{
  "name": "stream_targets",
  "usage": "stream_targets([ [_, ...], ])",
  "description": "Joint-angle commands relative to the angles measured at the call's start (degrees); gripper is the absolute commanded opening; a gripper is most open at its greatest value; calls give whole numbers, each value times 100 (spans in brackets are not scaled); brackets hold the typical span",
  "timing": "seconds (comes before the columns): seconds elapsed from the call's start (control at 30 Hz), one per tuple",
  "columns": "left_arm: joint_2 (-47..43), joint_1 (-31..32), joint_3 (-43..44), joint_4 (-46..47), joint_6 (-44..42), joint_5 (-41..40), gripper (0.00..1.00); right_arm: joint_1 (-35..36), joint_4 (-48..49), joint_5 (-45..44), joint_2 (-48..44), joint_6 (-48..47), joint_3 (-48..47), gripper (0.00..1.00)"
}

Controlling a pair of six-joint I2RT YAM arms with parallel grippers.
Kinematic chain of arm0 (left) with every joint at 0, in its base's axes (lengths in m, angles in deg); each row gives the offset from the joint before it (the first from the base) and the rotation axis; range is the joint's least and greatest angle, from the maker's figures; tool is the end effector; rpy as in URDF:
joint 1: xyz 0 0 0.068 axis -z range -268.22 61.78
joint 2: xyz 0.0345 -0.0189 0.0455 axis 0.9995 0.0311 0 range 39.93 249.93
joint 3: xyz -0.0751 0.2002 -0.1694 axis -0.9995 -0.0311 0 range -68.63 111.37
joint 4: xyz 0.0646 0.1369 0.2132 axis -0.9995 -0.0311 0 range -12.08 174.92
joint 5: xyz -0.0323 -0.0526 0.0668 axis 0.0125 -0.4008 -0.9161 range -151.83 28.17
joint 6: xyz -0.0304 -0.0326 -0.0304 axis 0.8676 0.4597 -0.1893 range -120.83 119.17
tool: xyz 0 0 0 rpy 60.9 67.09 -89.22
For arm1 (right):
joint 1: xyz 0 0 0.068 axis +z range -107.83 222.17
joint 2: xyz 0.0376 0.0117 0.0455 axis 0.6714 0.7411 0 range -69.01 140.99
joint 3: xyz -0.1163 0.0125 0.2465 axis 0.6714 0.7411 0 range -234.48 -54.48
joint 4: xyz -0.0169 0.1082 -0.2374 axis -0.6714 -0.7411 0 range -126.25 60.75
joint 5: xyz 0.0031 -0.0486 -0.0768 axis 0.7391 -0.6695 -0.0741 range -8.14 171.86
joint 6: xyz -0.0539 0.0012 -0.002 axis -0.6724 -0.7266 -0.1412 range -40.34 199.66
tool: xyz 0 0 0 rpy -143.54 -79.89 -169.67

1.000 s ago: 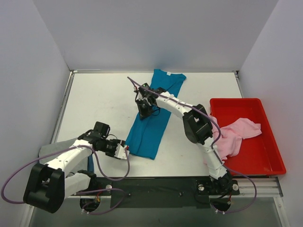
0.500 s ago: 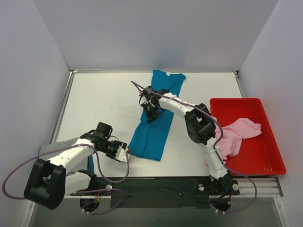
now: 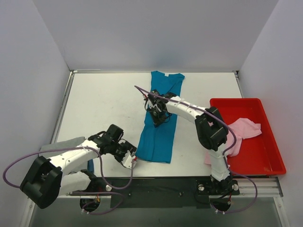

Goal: Fold and stack the t-shirts
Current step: Rotate the tshirt 90 degrees

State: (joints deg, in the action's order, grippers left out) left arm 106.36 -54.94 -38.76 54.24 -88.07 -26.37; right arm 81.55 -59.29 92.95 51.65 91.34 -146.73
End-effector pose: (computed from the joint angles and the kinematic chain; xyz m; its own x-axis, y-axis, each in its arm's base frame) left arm 0.1448 -0.1198 0.1627 0.5967 0.5816 -0.5529 0.8006 -0.4785 0.3607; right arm 0.3479 0.2944 0.1839 -0.7870 -0.3889 -0.4790 -0.5525 0.7898 0.2664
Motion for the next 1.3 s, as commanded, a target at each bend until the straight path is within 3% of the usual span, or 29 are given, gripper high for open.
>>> stream_targets([
  [0.0, 80, 643, -121, 1263, 592, 41, 64, 394, 155, -29, -930, -158, 444, 0],
  [0.1, 273, 856, -358, 2072, 700, -267, 65, 571, 525, 428, -1080, 141, 795, 0],
  [0.23, 370, 988, -499, 2180, 647, -478, 61, 904, 736, 604, -843, 326, 893, 0],
  [0.37, 361, 1110, -508, 2075, 691, -497, 39, 1037, 851, 657, -623, 492, 1033, 0],
  [0.83, 256, 1401, -526, 1837, 867, -496, 0, 1028, 903, -54, -1343, 906, 2254, 0],
  [1.1, 186, 1524, -587, 1969, 849, -426, 0, 1055, 1106, -19, -1967, 994, 2677, 0],
  [1.27, -42, 1664, -473, 2048, 1383, -198, 0, 1274, 1167, 6, -2108, 827, 2501, 0],
])
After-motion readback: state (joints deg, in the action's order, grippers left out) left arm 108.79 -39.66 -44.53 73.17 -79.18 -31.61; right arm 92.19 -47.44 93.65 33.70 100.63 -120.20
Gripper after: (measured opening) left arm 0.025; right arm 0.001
